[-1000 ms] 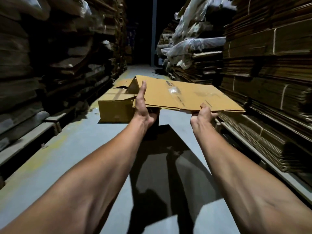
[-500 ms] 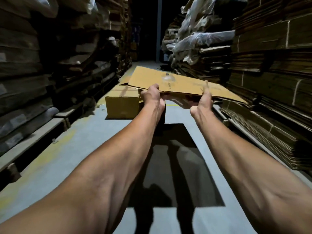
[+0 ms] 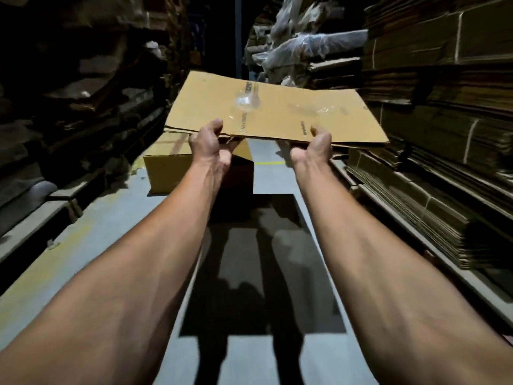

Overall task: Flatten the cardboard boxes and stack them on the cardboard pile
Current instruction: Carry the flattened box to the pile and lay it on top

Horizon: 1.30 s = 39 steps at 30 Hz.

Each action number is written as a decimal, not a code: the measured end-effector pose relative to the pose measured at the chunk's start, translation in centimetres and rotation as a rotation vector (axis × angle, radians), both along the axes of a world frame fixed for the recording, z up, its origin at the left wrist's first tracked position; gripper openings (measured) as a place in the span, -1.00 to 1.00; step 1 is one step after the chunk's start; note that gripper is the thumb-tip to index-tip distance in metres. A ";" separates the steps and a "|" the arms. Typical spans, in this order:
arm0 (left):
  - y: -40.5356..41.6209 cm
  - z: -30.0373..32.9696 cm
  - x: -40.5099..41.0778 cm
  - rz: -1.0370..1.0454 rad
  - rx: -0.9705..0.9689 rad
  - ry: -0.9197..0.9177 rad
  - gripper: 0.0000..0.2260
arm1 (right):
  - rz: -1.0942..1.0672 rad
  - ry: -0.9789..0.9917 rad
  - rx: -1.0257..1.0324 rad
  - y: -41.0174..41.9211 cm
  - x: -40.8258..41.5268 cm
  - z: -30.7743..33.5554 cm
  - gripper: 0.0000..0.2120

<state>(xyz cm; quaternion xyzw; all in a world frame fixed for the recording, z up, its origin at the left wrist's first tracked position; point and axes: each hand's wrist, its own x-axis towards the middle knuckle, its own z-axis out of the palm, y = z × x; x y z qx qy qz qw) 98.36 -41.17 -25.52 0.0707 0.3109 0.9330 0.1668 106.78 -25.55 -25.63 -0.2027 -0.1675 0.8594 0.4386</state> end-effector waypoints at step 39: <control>-15.0 86.0 -20.4 0.073 -0.081 -0.011 -0.78 | 0.319 0.074 0.035 -15.1 -16.1 87.2 -0.90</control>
